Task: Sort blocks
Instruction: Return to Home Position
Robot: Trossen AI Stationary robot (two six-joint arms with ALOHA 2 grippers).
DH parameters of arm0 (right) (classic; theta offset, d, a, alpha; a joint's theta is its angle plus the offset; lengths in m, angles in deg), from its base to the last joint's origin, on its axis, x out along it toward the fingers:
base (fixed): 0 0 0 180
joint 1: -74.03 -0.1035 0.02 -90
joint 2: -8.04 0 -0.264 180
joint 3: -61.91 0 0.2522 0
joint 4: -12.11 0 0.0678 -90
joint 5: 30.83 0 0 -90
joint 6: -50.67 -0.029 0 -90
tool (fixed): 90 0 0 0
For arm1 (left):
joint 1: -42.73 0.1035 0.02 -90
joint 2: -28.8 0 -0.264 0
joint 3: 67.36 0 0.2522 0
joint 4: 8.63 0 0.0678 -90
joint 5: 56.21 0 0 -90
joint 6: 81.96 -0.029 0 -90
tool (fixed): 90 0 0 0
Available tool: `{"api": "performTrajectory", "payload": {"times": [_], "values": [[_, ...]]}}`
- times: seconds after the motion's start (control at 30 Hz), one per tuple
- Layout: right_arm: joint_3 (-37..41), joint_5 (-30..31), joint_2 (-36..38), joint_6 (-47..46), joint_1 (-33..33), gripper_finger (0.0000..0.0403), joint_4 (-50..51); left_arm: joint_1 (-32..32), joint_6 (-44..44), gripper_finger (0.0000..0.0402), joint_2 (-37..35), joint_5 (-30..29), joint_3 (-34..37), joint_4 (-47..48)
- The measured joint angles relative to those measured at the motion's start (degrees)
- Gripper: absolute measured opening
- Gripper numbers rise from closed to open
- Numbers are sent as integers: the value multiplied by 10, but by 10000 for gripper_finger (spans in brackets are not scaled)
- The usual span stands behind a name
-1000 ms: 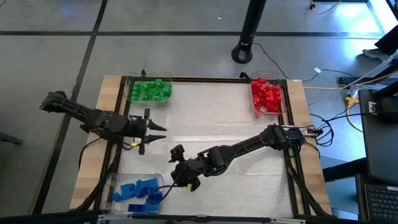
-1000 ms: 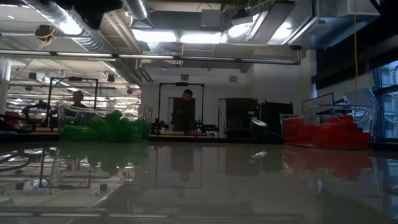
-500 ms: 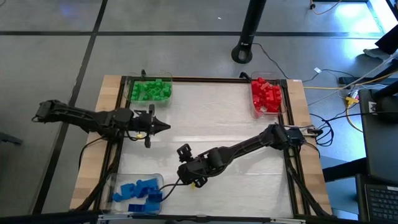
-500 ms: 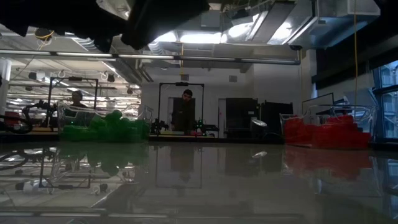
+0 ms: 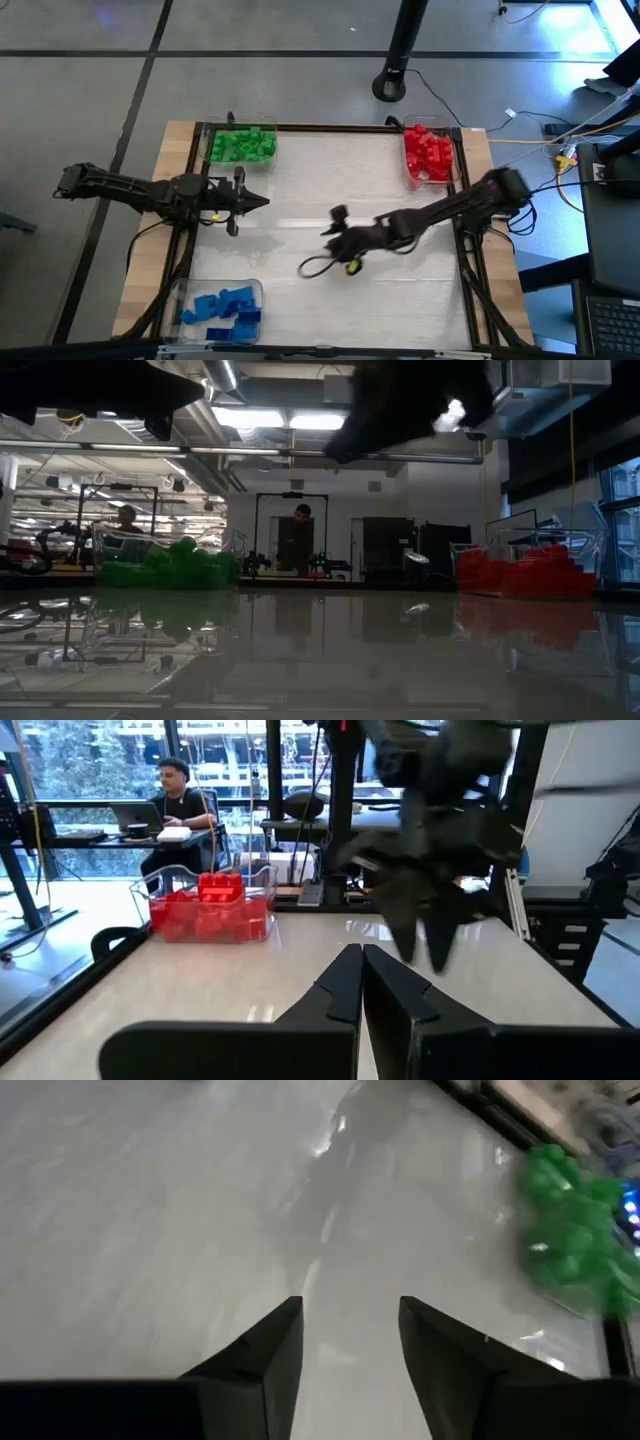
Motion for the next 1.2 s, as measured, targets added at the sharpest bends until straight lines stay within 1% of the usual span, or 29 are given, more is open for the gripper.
{"api": "performTrajectory", "payload": {"times": [0.13,0.27,0.4,0.5,0.6,0.87,0.97,1.07,1.2], "values": [[137,-10,102,26,22,161,-111,0,0,3,-5,-1,0,0],[259,-47,196,50,55,160,-194,0,-1,1,-7,-1,0,2],[364,-88,284,79,95,160,-282,0,-2,4,-7,-2,0,3],[427,-119,337,98,134,160,-335,0,1,5,-7,-2,0,8],[472,-141,390,104,168,160,-370,0,0,3,-7,-2,0,8],[584,-145,521,115,228,160,-446,1,-4,3,-7,-2,8,10],[622,-145,588,104,243,160,-447,13,11,1,-7,-3,26,-8],[653,-144,649,103,243,160,-438,27,26,2,-8,-4,50,-29],[669,-136,719,104,243,160,-404,38,28,1,-17,-3,76,-47]]}}
